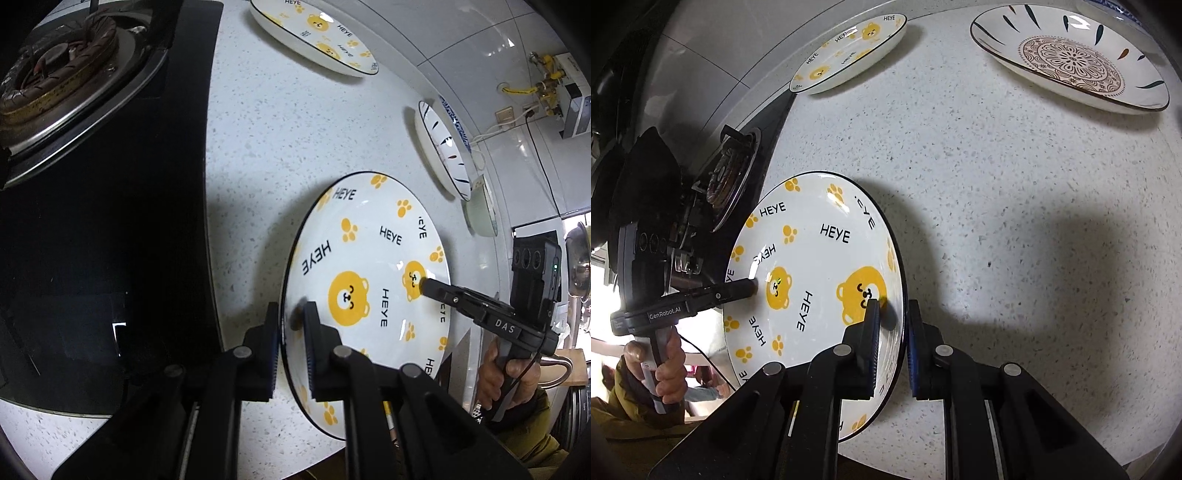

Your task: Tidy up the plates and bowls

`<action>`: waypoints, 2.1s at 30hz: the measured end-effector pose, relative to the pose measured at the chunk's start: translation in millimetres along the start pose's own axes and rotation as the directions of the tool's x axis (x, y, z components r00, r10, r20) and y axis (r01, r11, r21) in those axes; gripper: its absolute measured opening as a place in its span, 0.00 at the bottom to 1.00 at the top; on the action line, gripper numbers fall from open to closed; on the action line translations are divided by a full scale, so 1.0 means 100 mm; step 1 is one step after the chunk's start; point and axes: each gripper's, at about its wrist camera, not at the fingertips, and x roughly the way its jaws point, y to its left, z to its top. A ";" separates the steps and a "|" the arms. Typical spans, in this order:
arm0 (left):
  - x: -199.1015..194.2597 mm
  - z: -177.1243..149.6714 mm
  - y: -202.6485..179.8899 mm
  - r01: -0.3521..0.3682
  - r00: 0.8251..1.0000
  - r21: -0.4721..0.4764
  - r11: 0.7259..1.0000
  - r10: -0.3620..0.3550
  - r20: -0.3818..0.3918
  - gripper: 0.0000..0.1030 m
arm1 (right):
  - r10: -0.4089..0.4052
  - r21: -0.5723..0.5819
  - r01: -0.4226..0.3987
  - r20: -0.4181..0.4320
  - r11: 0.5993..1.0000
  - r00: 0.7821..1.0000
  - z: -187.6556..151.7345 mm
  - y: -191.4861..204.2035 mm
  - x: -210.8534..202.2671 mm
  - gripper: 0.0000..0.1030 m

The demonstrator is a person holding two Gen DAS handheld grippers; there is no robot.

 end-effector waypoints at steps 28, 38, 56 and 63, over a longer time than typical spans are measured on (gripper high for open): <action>-0.83 0.02 -0.30 0.069 0.951 -0.055 0.996 -0.049 0.306 0.24 | -0.049 -0.042 0.059 0.208 0.997 0.977 0.30 -0.37 -0.97 0.26; -0.57 0.41 -1.12 0.065 0.960 -0.013 0.998 -0.059 0.272 0.24 | -0.078 -0.088 0.103 0.255 0.991 0.964 0.85 -0.95 -1.52 0.30; 0.39 1.28 -1.79 -0.043 0.995 -0.095 0.995 0.051 0.088 0.65 | -0.035 -0.084 0.046 0.122 0.995 0.992 1.85 -1.64 -1.51 0.72; 0.66 1.57 -1.83 -0.039 0.997 -0.135 0.990 0.047 0.056 0.66 | -0.057 -0.071 0.059 0.036 0.996 0.998 2.06 -1.83 -1.25 0.82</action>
